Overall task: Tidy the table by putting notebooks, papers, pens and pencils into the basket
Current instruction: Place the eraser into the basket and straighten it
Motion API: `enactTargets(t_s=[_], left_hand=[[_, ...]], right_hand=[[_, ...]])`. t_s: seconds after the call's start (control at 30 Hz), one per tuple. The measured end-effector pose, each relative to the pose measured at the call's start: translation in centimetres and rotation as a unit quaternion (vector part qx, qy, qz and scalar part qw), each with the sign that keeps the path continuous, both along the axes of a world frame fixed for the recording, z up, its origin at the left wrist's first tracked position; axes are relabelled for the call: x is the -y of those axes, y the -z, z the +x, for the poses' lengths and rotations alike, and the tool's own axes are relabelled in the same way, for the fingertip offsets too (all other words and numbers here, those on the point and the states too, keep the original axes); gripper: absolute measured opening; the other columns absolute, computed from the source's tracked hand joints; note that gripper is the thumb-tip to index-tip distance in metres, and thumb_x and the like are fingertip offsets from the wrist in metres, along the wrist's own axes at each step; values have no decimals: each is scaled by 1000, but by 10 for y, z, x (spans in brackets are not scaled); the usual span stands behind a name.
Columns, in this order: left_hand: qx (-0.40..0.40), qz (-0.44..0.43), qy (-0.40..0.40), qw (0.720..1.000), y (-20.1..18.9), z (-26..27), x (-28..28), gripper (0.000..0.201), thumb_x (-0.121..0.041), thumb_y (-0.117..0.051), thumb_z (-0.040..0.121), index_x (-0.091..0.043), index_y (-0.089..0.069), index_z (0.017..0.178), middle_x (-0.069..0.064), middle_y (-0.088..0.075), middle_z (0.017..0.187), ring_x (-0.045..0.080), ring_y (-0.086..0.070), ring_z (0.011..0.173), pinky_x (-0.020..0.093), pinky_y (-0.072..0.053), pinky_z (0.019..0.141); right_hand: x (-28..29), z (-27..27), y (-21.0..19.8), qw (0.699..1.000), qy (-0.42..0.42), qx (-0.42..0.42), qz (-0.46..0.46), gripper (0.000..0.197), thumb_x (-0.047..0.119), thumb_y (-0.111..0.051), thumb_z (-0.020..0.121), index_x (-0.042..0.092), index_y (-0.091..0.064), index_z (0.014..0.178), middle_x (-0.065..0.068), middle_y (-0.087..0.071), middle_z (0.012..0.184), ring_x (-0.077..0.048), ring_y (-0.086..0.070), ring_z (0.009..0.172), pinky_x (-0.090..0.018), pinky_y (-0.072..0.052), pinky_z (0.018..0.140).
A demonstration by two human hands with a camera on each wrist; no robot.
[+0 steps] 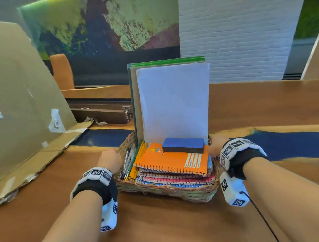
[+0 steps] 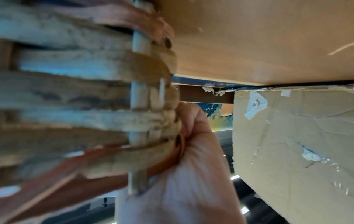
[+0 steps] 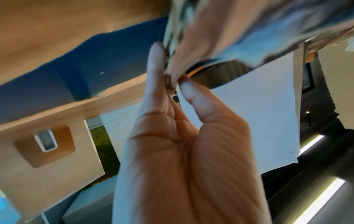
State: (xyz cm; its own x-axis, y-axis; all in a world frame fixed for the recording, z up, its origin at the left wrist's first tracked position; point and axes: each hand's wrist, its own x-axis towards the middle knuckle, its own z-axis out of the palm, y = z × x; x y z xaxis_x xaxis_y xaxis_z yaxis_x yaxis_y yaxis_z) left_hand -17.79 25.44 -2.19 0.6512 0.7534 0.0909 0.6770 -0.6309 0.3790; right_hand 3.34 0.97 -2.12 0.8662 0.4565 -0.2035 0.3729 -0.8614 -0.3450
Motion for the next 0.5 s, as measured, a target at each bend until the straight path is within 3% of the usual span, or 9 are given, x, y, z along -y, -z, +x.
enactTargets(t_s=[0.07, 0.13, 0.17, 0.23, 0.3, 0.37, 0.5], left_hand=[[-2, 1, -12, 1000, 2, 5, -22, 29, -14, -38, 98, 3, -58, 110, 23, -62, 112, 37, -57, 106, 37, -43, 86], [-12, 0, -2, 1000, 4, 12, -42, 26, -13, -36, 99, 4, -54, 106, 23, -60, 110, 36, -56, 103, 36, -41, 82], [-13, 1, 2, 1000, 4, 16, -52, 25, -12, -35, 99, 3, -54, 104, 23, -61, 109, 36, -56, 102, 35, -40, 80], [-2, 2, 4, 1000, 5, 24, -70, 24, -12, -36, 98, 0, -56, 105, 22, -63, 108, 35, -56, 97, 34, -41, 77], [20, -4, 13, 1000, 5, 31, -82, 27, -11, -37, 97, -7, -57, 114, 19, -64, 109, 33, -57, 92, 33, -43, 76], [26, -1, 28, 999, 7, 38, -96, 32, -10, -38, 96, -11, -56, 122, 17, -64, 113, 31, -57, 93, 34, -45, 81], [41, 3, 48, 998, 11, 52, -119, 34, -9, -39, 96, -13, -56, 126, 14, -65, 114, 24, -53, 87, 27, -39, 76]], right_hand=[[-18, -6, -5, 999, 12, -25, 19, 26, 28, -50, 93, 6, -63, 99, -12, -62, 79, -14, -39, 52, -22, -31, 47], [-35, -3, -5, 999, 13, -44, 25, 21, 23, -49, 95, 5, -59, 98, -9, -57, 75, -13, -39, 52, -23, -29, 47], [-43, 0, -6, 998, 16, -49, 25, 19, 22, -48, 95, 6, -57, 101, -10, -60, 82, -14, -45, 56, -23, -30, 49], [-56, 10, -2, 998, 18, -60, 21, 35, 21, -45, 97, 3, -46, 127, -14, -59, 119, -22, -61, 87, -25, -39, 60], [-66, 16, -3, 998, 12, -57, 23, 50, 23, -45, 97, 5, -30, 142, -12, -47, 137, -26, -56, 112, -30, -45, 76], [-77, 23, -3, 998, 11, -59, 29, 51, 23, -46, 97, 7, -29, 142, -11, -45, 139, -26, -54, 116, -32, -47, 87], [-94, 37, -1, 998, 8, -59, 32, 54, 23, -47, 96, 6, -27, 144, -12, -40, 143, -28, -50, 120, -31, -45, 88]])
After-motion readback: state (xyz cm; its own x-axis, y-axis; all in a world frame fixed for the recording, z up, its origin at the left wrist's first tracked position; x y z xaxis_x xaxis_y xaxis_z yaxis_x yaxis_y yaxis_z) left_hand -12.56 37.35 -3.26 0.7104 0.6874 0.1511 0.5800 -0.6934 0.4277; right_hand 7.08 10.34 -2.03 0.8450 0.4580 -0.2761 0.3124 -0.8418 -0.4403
